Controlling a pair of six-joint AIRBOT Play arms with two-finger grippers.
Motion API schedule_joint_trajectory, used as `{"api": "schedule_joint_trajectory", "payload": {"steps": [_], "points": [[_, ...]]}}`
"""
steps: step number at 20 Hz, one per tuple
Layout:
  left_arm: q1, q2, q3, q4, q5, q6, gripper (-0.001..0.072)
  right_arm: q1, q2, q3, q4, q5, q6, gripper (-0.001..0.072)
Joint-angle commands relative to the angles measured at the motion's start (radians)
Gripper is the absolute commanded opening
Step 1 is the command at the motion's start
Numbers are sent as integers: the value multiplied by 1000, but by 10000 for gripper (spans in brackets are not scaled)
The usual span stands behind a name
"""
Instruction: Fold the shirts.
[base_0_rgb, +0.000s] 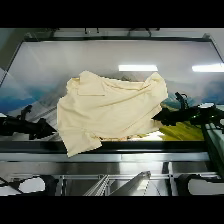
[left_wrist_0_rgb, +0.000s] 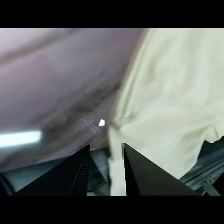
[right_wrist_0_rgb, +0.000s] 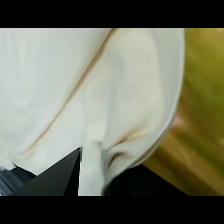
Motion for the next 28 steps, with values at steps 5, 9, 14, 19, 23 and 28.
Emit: {"api": "schedule_joint_trajectory", "payload": {"steps": [5, 9, 14, 19, 23, 28], "points": [[-184, -146, 138, -109, 81, 37, 231, 2, 0, 0, 16, 11, -9, 315], [-198, -155, 187, -109, 75, 37, 15, -2, 0, 0, 15, 35, -10, 151], [-95, -48, 155, -111, 66, 25, 32, -84, 51, 0, -13, 157, -32, 18], [66, 244, 169, -450, -158, 161, 32, -259, 280, 19, 320, 446, -76, 18], [156, 532, 370, -886, -292, 173, 32, -337, 612, 159, 978, 584, -103, 18], [344, 726, 779, -1050, -284, 186, 33, -443, 893, 490, 1020, 171, -153, 18]]}}
